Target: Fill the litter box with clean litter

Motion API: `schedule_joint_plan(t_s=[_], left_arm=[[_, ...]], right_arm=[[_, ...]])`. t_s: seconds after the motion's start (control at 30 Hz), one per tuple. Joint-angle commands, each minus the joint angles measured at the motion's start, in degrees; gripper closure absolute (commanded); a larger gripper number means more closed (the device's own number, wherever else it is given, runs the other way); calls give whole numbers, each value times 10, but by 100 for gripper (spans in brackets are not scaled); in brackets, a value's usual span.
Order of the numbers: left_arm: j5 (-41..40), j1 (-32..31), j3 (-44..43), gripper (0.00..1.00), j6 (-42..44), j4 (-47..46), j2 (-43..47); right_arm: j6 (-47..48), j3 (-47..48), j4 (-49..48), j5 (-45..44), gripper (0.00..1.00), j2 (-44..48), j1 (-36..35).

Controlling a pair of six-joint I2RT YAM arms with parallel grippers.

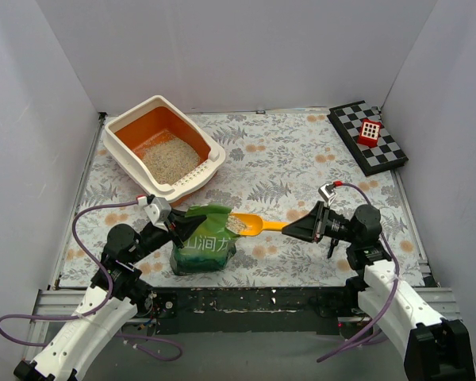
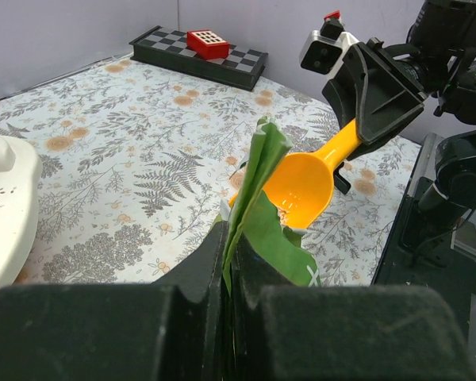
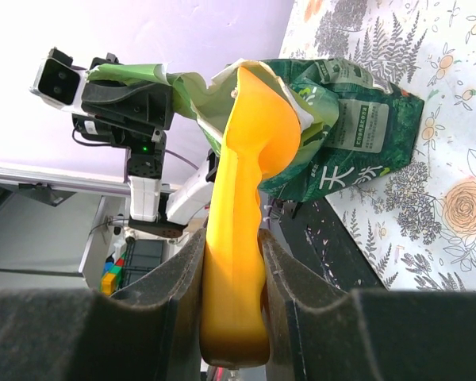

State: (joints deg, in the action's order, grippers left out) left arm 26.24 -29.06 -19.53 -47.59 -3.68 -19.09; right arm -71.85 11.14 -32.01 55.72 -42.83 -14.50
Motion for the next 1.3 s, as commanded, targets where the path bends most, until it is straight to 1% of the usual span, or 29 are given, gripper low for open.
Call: schedule_joint_plan(t_s=[0.0,0.47,0.57,0.77,1.0,1.27], left_arm=[[-22,3,-1,100,7,-10,-2],[-49,3,0,100,7,-11,10],[-55,3,1,100,7,-10,15],[-60,3,-1,100,5,-9,22],[-73,3,-2,100,4,-6,34],[-107,3,-5,100,7,2,43]], right_arm=[[-3,-10,34,17,99,41,18],[-42,-20,104,-1,99,151,35],[-60,-23,107,-11,99,172,36],[-66,-9,150,-41,99,202,36],[-70,22,183,-65,99,207,36],[-96,49,172,-68,99,199,36]])
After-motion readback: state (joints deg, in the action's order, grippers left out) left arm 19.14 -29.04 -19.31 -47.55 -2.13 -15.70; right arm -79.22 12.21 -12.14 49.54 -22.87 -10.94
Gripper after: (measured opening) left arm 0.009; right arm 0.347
